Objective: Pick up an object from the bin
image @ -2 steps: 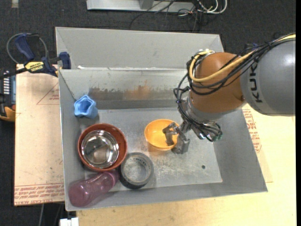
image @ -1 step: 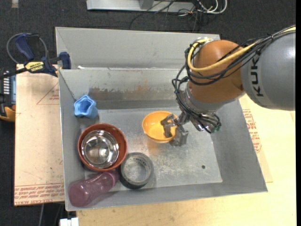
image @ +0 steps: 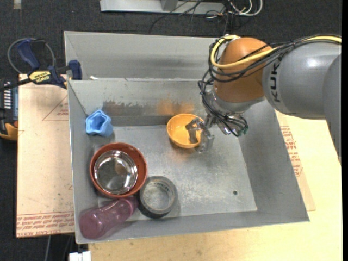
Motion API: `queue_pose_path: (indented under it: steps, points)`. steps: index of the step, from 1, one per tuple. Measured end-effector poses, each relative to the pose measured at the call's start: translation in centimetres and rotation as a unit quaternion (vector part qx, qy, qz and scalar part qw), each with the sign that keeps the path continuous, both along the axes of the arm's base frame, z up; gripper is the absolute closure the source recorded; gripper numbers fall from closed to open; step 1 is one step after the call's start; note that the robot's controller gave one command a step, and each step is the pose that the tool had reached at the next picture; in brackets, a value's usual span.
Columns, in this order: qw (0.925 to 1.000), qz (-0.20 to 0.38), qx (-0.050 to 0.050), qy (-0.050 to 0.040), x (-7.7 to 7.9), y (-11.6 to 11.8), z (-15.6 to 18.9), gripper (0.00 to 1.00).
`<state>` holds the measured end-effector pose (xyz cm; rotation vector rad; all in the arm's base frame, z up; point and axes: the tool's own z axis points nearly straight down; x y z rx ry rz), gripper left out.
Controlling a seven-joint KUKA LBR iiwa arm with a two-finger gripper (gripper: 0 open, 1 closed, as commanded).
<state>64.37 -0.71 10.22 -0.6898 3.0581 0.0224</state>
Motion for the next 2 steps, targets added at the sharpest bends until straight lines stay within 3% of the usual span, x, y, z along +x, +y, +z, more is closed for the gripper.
queue_pose_path:
  steps: [1,2]
  points:
    - [0.9999,0.002,0.000,0.0116,-1.5,0.2,1.3,1.00]
    - [0.9994,0.034,0.000,-0.0009,-0.6,0.6,4.8,1.00]
